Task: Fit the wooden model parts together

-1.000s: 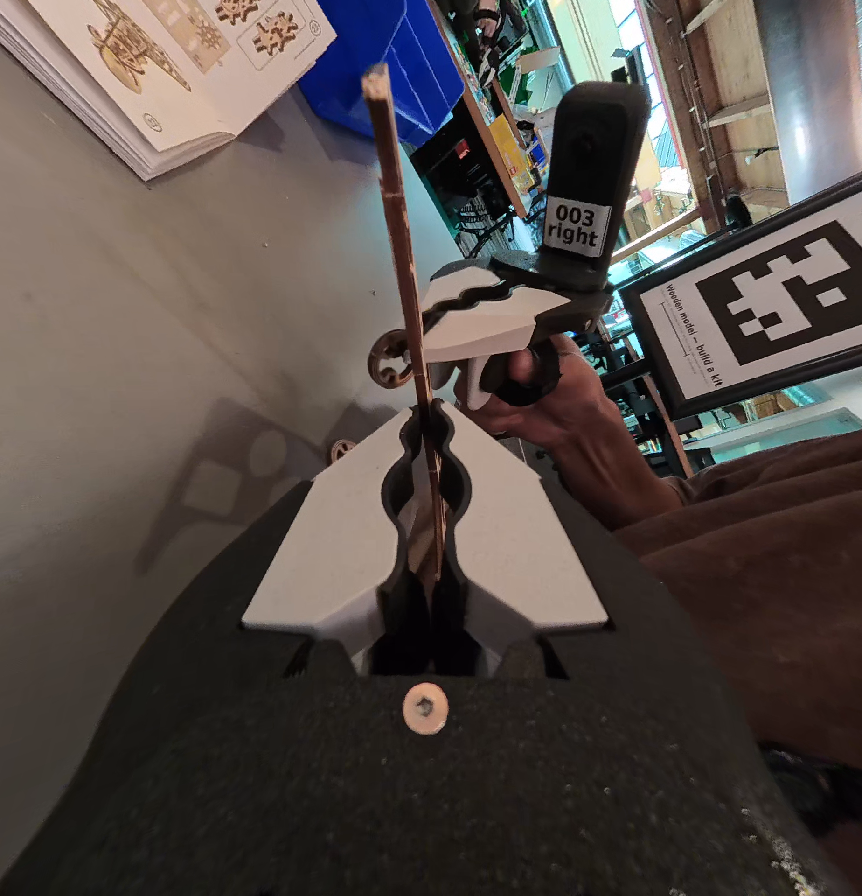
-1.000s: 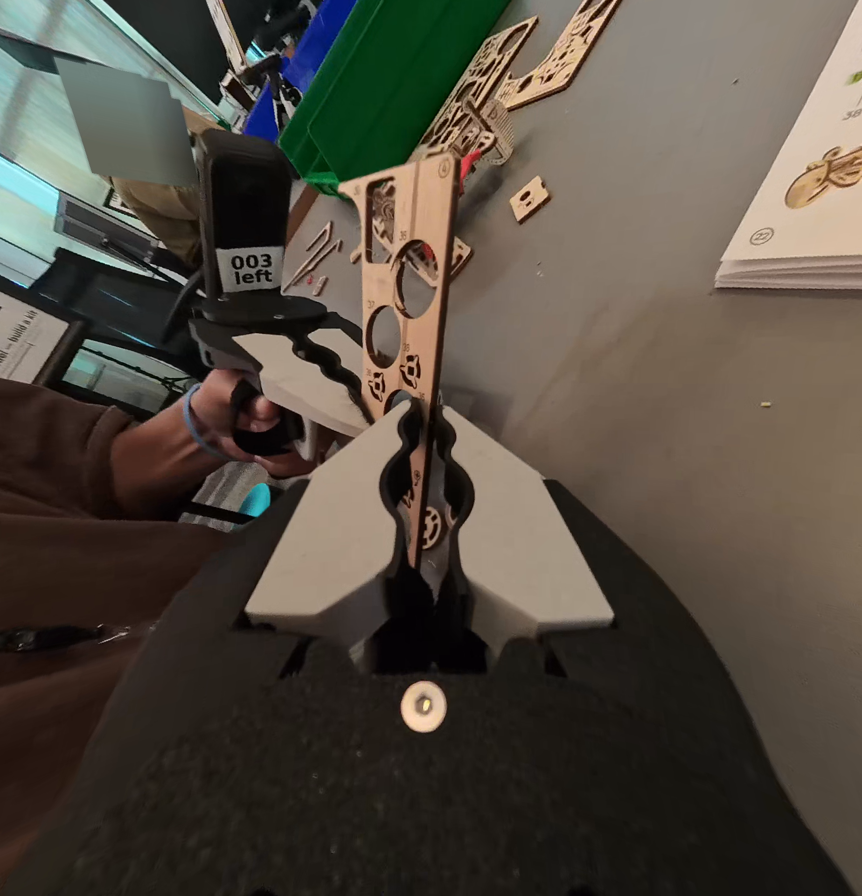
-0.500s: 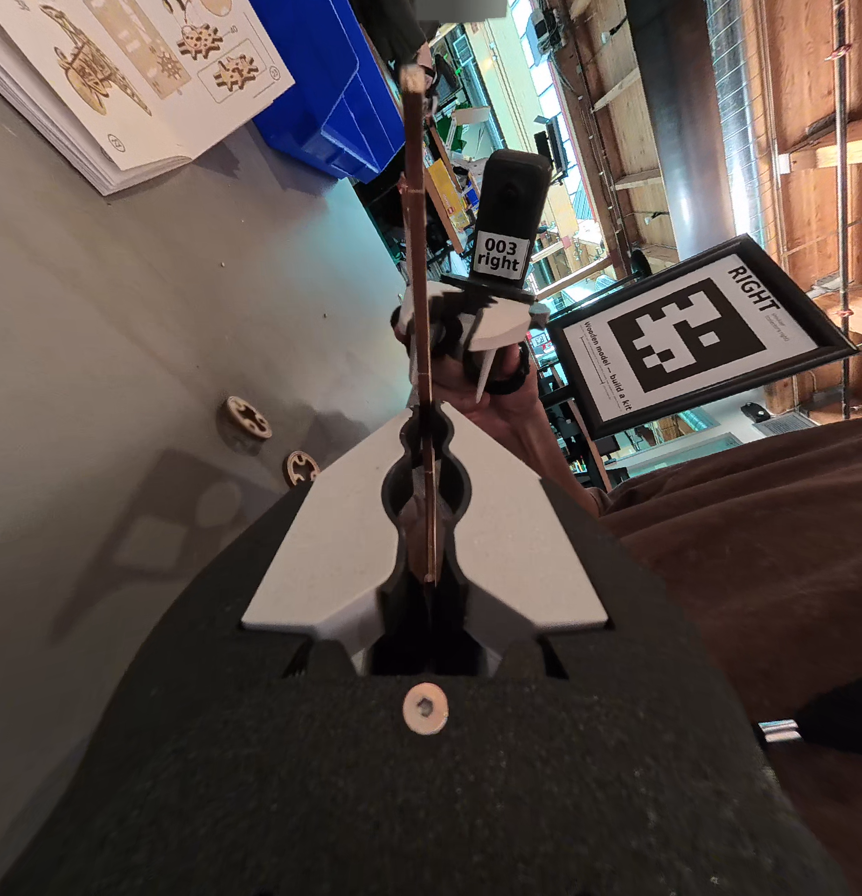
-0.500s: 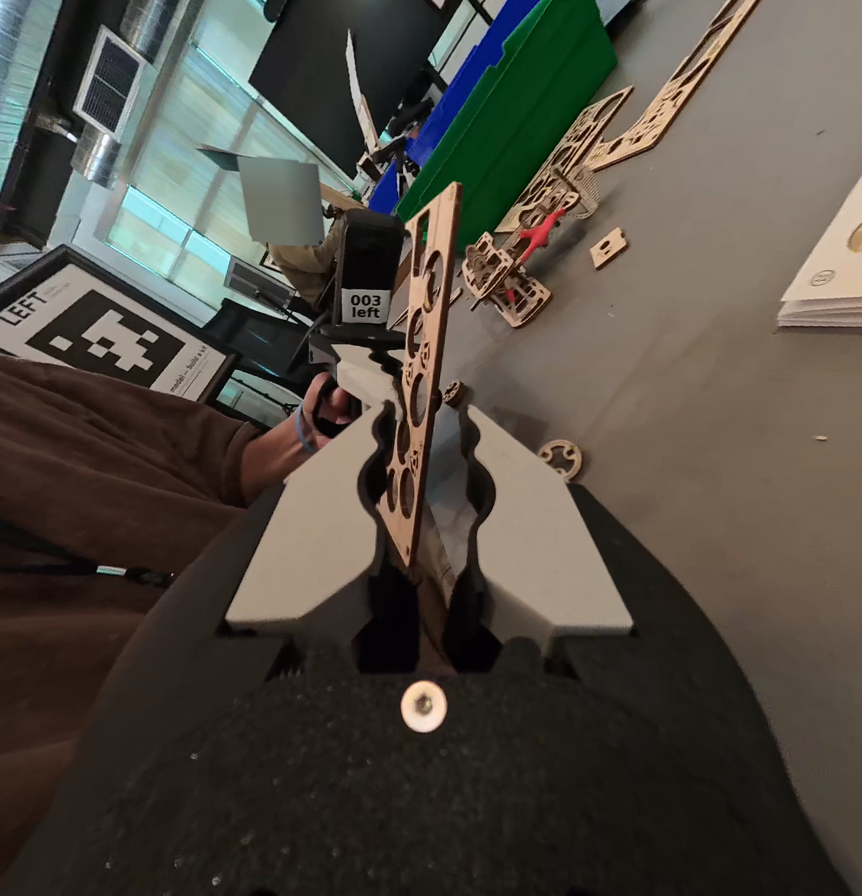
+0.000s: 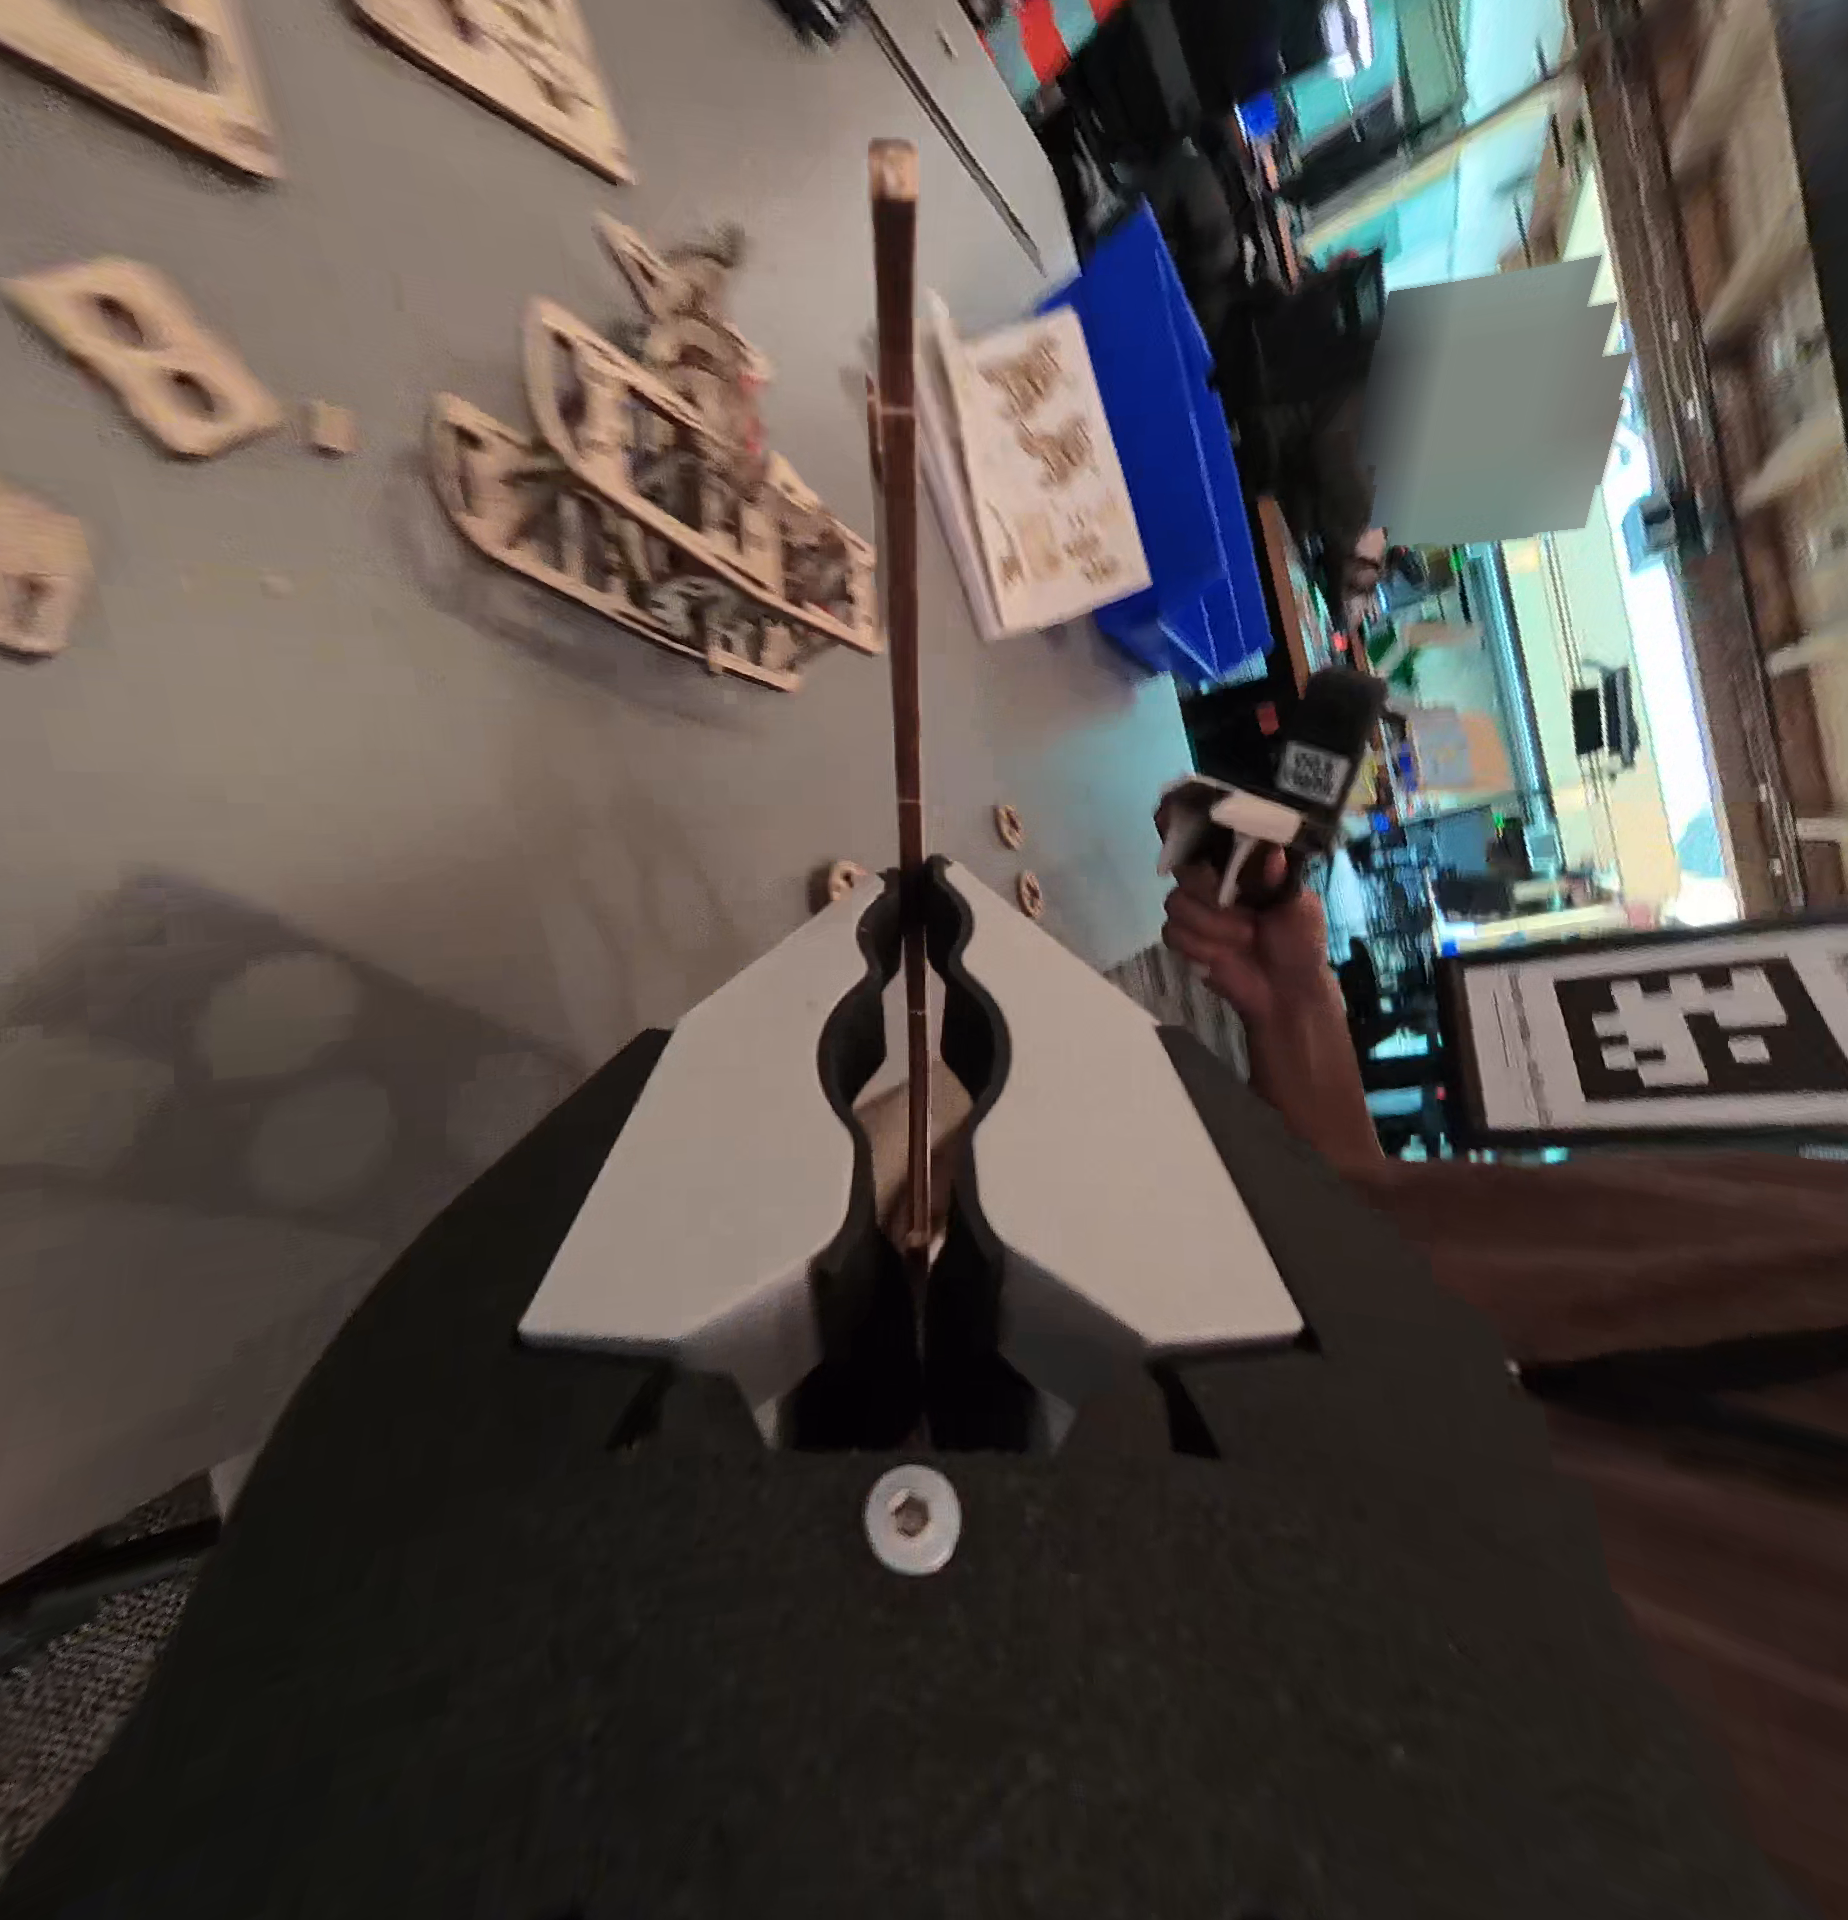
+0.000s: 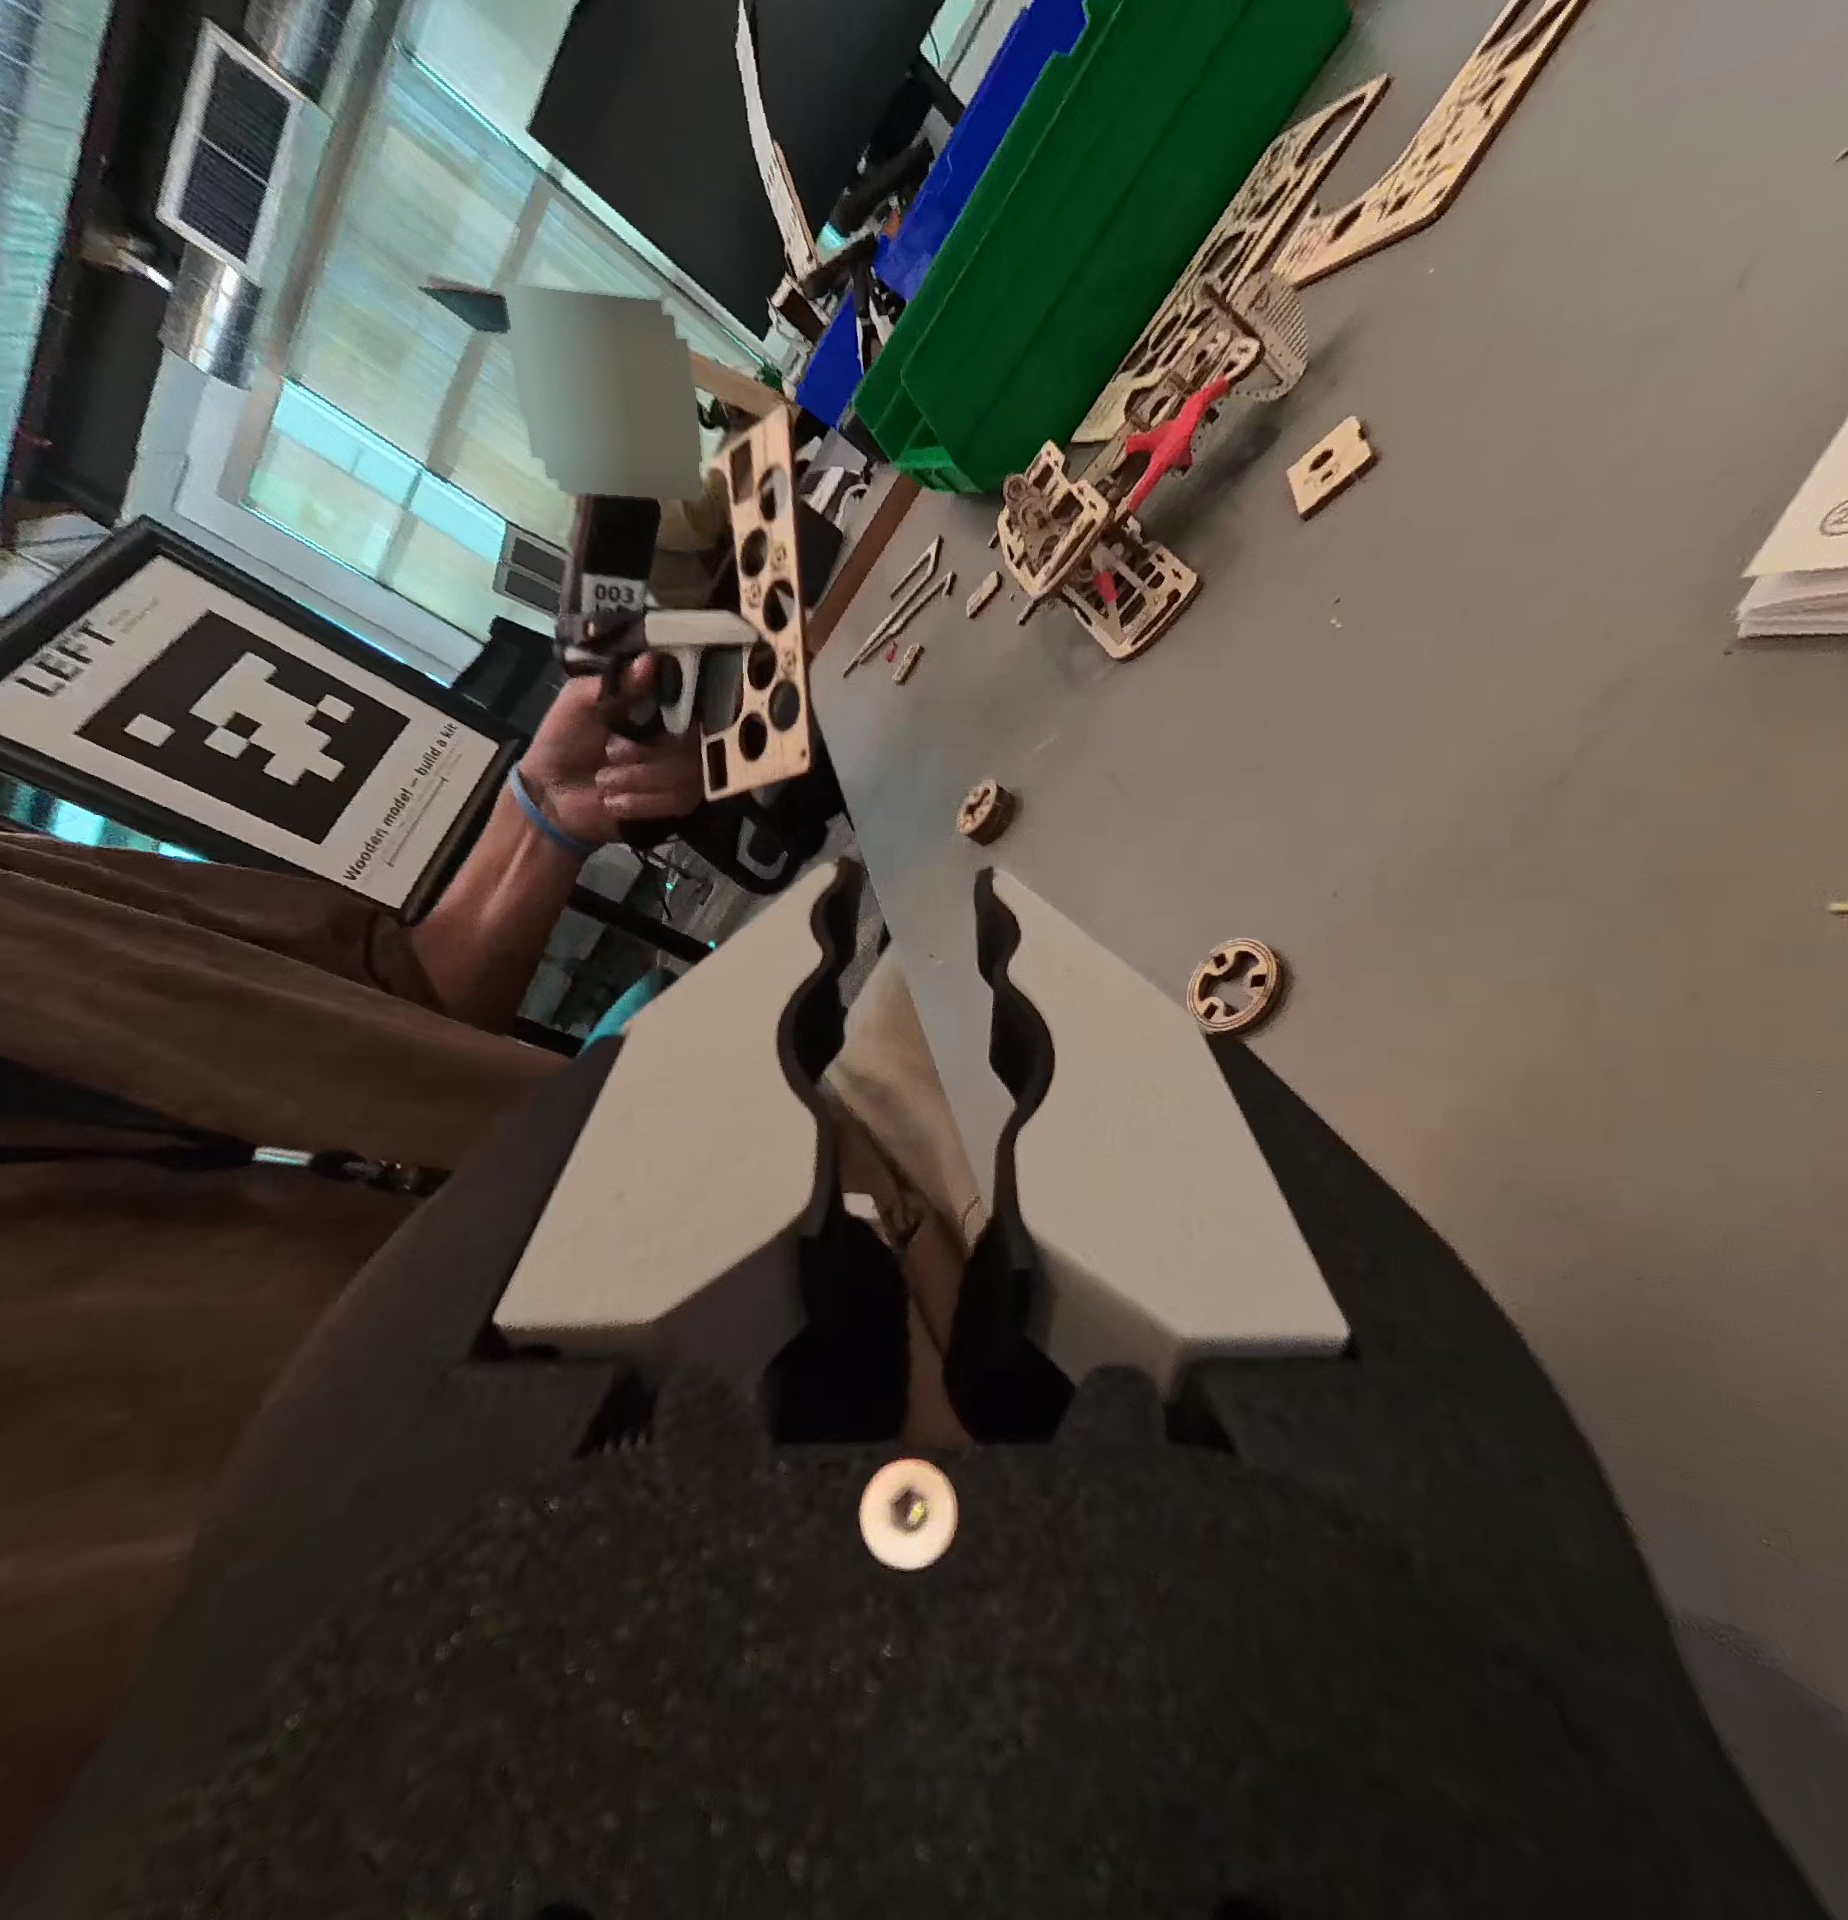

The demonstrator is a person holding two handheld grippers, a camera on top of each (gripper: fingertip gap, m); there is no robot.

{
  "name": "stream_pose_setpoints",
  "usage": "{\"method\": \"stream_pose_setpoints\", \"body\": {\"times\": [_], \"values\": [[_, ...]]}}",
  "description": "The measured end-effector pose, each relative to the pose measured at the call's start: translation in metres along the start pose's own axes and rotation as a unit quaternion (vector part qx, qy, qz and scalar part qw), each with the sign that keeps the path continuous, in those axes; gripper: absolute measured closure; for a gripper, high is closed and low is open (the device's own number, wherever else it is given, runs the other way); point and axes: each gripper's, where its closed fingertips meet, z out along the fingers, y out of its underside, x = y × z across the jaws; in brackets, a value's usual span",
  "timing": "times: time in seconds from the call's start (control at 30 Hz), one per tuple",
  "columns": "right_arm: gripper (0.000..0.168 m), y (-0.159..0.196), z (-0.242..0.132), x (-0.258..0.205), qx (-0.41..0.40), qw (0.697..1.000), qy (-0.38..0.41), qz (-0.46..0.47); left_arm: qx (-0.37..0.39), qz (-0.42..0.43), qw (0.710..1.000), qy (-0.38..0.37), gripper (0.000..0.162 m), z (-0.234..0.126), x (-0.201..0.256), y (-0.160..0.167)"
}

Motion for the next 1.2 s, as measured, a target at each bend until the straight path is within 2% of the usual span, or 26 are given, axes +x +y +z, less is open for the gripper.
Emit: {"method": "stream_pose_setpoints", "body": {"times": [0.07, 0.17, 0.23, 0.33, 0.43, 0.53, 0.67, 0.77, 0.9, 1.0, 1.1, 1.2], "values": [[0.147, 0.005, 0.006, 0.001, -0.017, 1.0, 0.01, -0.011, 0.006, -0.007, 1.0, -0.014, 0.162, -0.002, -0.012, -0.004], [0.147, 0.007, 0.012, 0.0, -0.026, 0.999, 0.015, -0.019, -0.03, 0.012, 0.998, -0.047, 0.162, 0.008, -0.024, -0.01], [0.147, 0.007, 0.013, 0.001, -0.025, 0.999, 0.016, -0.017, -0.045, 0.058, 0.995, -0.068, 0.162, 0.017, -0.019, -0.032], [0.147, 0.006, 0.012, 0.003, -0.024, 0.999, 0.024, -0.018, -0.07, 0.149, 0.983, -0.077, 0.162, 0.042, 0.008, -0.086], [0.148, 0.005, 0.01, 0.005, -0.019, 0.999, 0.03, -0.018, -0.103, 0.168, 0.979, -0.04, 0.162, 0.097, 0.037, -0.145], [0.148, 0.005, 0.007, 0.005, -0.017, 0.999, 0.035, -0.019, -0.173, 0.11, 0.979, -0.019, 0.162, 0.173, 0.028, -0.184], [0.148, 0.004, -0.002, 0.007, -0.009, 0.998, 0.051, -0.023, -0.233, -0.018, 0.972, -0.016, 0.162, 0.264, -0.013, -0.204], [0.148, 0.002, -0.011, 0.01, 0.001, 0.998, 0.063, -0.022, -0.238, -0.063, 0.968, -0.044, 0.162, 0.301, -0.045, -0.205], [0.148, -0.003, -0.021, 0.013, 0.008, 0.998, 0.064, -0.023, -0.223, -0.072, 0.969, -0.081, 0.162, 0.316, -0.069, -0.204], [0.147, -0.004, -0.026, 0.015, 0.011, 0.998, 0.057, -0.012, -0.236, -0.035, 0.965, -0.113, 0.132, 0.31, -0.074, -0.201], [0.147, -0.005, -0.028, 0.014, 0.011, 0.999, 0.049, -0.008, -0.241, 0.048, 0.952, -0.184, 0.11, 0.288, -0.082, -0.209], [0.147, -0.006, -0.03, 0.013, 0.012, 0.999, 0.045, -0.007, -0.23, 0.173, 0.928, -0.236, 0.107, 0.252, -0.07, -0.225]]}}
